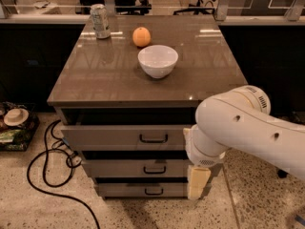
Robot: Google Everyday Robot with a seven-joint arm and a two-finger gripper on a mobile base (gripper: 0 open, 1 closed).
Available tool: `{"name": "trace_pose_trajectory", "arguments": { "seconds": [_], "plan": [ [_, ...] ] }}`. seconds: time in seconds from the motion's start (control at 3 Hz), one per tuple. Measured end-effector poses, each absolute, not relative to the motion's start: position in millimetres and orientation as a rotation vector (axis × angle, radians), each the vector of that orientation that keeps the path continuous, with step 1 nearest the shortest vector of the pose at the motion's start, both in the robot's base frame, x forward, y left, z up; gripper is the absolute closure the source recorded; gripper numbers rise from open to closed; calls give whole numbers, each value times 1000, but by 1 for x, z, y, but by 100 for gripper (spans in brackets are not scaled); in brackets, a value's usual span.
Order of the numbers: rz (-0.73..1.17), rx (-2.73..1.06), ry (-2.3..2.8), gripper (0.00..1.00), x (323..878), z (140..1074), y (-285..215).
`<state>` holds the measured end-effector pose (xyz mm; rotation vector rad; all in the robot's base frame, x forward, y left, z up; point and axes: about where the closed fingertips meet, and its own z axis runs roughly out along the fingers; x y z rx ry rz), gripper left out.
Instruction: Open top drawer
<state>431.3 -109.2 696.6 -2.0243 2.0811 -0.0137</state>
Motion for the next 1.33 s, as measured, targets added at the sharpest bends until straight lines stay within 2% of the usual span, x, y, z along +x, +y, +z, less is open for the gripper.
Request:
{"name": "trace_pose_trajectory", "arguments": {
  "seconds": [1.33],
  "plan": [
    [65,-2225,1934,0,446,651,-35]
  ]
}}
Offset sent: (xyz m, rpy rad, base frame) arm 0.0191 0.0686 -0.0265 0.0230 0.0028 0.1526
